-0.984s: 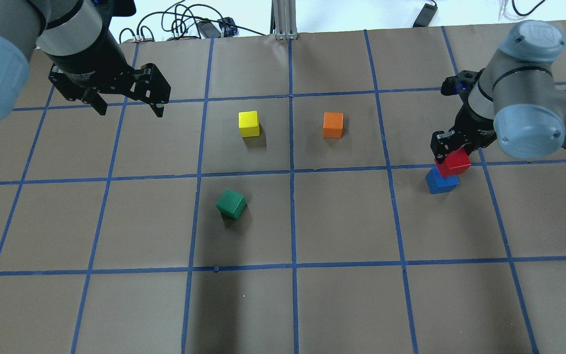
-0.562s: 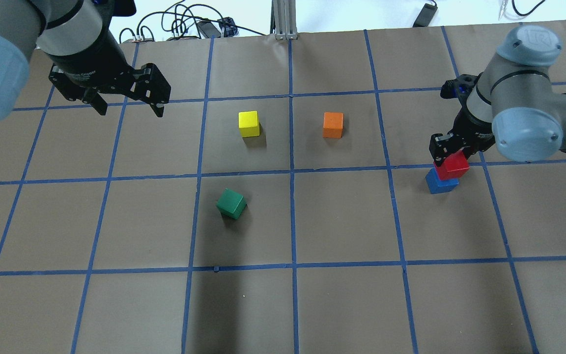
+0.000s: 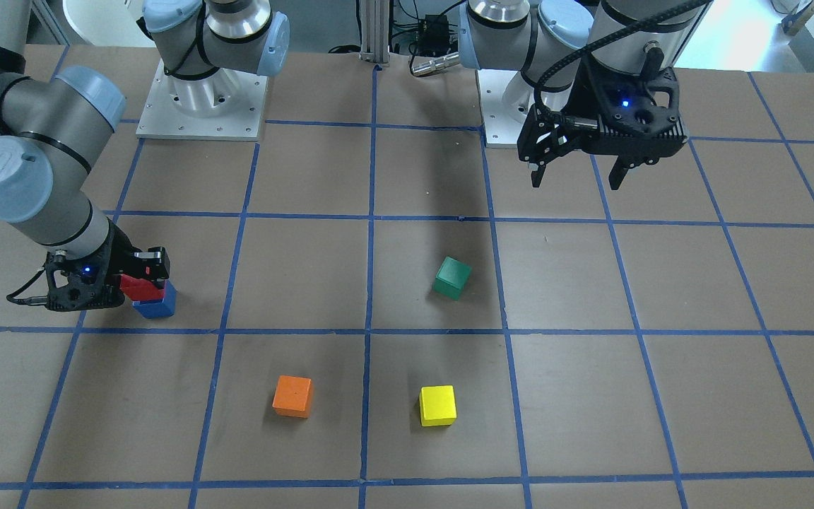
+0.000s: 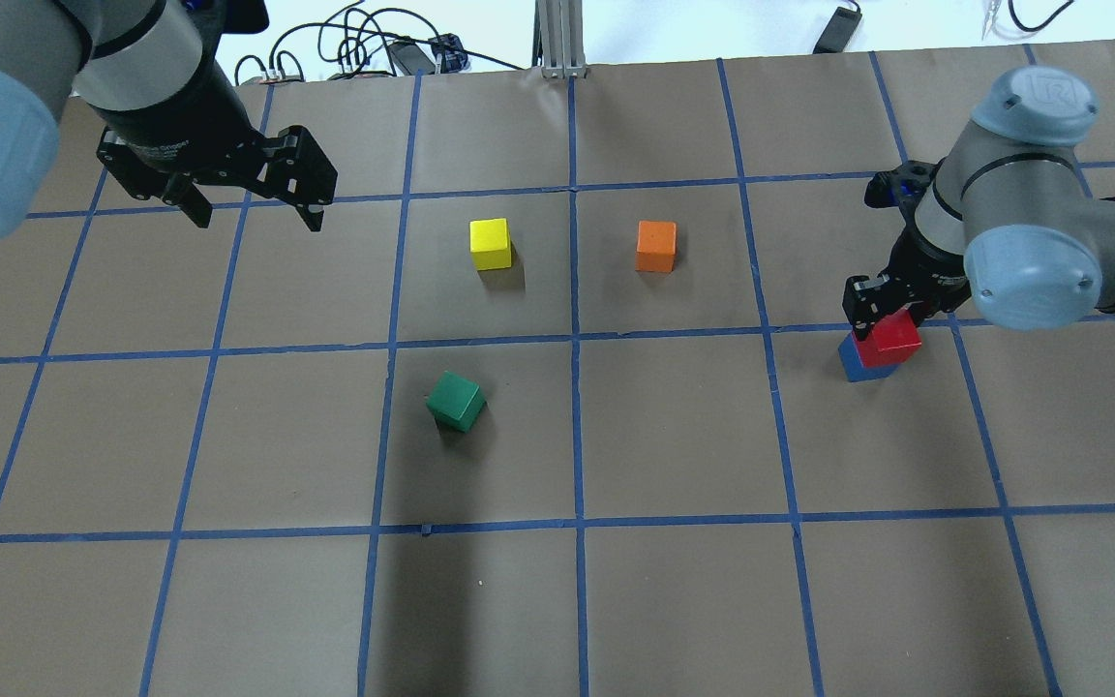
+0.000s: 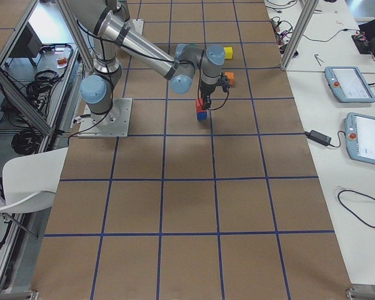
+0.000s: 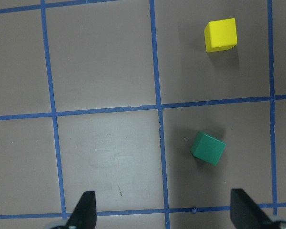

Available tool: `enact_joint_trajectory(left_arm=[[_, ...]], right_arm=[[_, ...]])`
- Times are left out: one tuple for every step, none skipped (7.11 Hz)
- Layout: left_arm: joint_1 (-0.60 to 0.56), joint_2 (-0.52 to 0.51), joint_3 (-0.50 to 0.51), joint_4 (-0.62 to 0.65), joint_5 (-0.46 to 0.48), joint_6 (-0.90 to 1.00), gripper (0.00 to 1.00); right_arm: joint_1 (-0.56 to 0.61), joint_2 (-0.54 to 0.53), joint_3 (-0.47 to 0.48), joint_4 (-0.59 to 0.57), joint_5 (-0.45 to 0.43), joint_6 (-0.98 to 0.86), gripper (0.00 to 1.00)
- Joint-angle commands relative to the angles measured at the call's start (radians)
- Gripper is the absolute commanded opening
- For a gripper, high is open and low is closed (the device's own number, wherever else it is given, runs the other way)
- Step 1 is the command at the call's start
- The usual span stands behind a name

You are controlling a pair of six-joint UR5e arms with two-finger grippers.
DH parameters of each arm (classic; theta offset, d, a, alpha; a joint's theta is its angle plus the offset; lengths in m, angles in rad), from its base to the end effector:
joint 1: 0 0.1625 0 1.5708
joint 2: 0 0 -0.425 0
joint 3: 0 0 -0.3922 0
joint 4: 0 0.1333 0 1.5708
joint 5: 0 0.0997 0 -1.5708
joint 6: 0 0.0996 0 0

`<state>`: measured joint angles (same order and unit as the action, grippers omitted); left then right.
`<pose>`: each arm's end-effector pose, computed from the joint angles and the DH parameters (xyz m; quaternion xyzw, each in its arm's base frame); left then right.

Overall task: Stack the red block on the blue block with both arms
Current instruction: 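Lower the red cube onto the blue cube with the right gripper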

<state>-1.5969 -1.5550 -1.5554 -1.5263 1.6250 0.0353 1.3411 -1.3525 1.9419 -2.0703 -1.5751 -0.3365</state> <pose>-0.1407 -0.4887 0.5080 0.0296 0.9985 -0.0377 0.0273 0.0136 -0.5253 0.2513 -0.0534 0.9976 0.0437 0.0105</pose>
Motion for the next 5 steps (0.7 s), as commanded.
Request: enact_joint_trajectory(left_arm=[[0.0,0.001,0.001,0.0,0.001,0.0,1.0],[0.0,0.001,0.0,0.0,0.001,0.0,1.0],[0.002,0.001,0.0,0.0,0.001,0.0,1.0],[0.0,0.001,0.0,-0.002,0.001,0.0,1.0],[0.0,0.001,0.0,-0.002,0.001,0.0,1.0]], right_arm=[[0.0,0.001,0.0,-0.004,0.0,0.001,0.0],[0.0,0.001,0.0,-0.004,0.001,0.001,0.0],[-0.002,0.001,0.0,-0.004,0.001,-0.003,0.0],[-0.002,0.006,0.0,-0.004,0.001,0.0,0.0],[-0.002,0.007,0.0,-0.005,0.0,-0.001,0.0]])
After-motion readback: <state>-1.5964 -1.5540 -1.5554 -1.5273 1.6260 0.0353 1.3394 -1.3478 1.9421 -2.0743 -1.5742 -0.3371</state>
